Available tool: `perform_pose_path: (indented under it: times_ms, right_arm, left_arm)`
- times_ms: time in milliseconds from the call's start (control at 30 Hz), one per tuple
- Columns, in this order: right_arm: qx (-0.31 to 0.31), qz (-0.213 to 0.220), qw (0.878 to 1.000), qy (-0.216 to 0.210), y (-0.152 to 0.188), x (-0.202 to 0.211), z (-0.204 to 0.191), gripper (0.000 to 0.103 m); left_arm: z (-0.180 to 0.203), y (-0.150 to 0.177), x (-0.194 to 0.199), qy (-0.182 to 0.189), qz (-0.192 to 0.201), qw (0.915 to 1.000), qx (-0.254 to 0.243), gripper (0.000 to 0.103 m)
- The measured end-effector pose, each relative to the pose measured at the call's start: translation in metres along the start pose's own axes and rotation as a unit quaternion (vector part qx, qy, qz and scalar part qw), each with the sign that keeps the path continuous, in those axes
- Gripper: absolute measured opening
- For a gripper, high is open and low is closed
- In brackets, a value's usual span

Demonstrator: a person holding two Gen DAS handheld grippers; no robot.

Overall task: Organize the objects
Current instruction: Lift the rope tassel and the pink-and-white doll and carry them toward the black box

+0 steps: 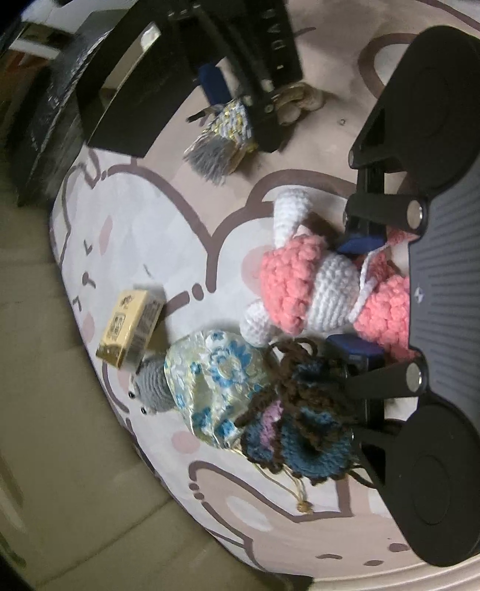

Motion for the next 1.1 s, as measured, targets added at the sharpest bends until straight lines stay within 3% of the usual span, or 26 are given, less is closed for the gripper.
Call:
perform_pose_path:
  times_ms: [133, 233, 367, 700, 1100]
  right_arm:
    - [0.019, -0.006, 1.000, -0.008, 0.007, 0.001, -0.006, 0.060]
    - [0.039, 0.004, 0.999, 0.003, 0.010, 0.001, -0.009, 0.054]
    - [0.020, 0.016, 1.000, -0.004, 0.005, 0.004, -0.003, 0.049]
    - [0.017, 0.071, 0.997, 0.000, -0.022, 0.041, -0.002, 0.048]
    - [0.029, 0.105, 0.994, 0.007, -0.046, 0.091, -0.014, 0.048]
  left_arm:
    - [-0.009, 0.001, 0.003, 0.005, -0.002, 0.9976, 0.069, 0.041]
    - [-0.011, 0.003, 0.007, 0.009, -0.005, 0.9951, 0.098, 0.041]
    - [-0.012, 0.001, 0.016, 0.024, 0.001, 0.9906, 0.134, 0.041]
    - [-0.023, -0.007, 0.048, -0.008, 0.017, 0.9863, 0.164, 0.041]
    - [-0.037, -0.016, 0.093, -0.035, 0.039, 0.9782, 0.201, 0.041]
Point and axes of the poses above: each gripper's, at about its wrist camera, not at the fingertips, and x roughly against the way its jaws point, z to its right, y to its underside, the point moved 7 cm from there along -x, roughly the way its jaws point, and after that the axes turned 2 degrees about -x, right-handed, at the moved point
